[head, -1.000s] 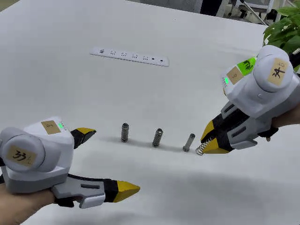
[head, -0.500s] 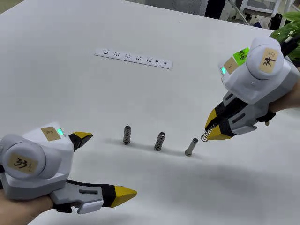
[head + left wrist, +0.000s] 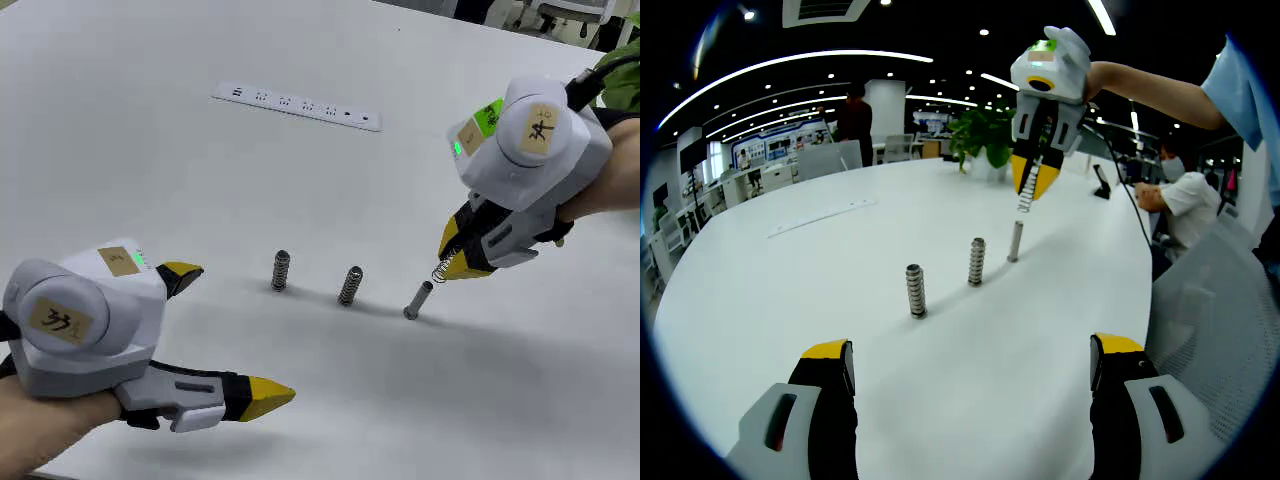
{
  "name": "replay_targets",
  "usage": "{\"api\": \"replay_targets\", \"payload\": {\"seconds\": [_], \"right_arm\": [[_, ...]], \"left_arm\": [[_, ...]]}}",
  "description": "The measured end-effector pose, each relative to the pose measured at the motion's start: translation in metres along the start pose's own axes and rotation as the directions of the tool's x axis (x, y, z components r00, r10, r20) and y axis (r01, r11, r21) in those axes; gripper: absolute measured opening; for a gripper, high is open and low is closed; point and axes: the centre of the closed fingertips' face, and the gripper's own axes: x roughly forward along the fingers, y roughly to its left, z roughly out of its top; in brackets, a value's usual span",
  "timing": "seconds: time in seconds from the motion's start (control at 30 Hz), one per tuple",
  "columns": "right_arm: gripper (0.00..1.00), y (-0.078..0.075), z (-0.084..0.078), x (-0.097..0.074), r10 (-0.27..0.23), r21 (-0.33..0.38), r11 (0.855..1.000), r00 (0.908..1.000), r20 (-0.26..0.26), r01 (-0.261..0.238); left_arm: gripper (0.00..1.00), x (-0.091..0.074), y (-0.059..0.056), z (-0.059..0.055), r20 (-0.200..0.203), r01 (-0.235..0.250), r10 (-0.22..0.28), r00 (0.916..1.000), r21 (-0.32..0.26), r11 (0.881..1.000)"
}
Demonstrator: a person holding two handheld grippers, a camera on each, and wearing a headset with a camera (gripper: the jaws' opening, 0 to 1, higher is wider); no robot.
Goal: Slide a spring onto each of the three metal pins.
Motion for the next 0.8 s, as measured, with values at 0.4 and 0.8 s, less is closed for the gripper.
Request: {"api": "replay_targets", "payload": {"seconds": [0.4,0.8], "right_arm": [[0.12,0.002,0.002,0.010,0.025,-0.015,1.000,0.9995,-0.021,-0.025],[0.12,0.002,-0.003,0.016,0.037,-0.030,0.999,0.9981,-0.049,-0.039]], "left_arm": [[1.00,0.000,-0.002,-0.001,0.002,0.006,-0.006,1.0000,-0.005,1.000],[0.98,0.001,-0.003,-0.002,-0.001,0.015,-0.015,0.9999,-0.011,1.000]]}}
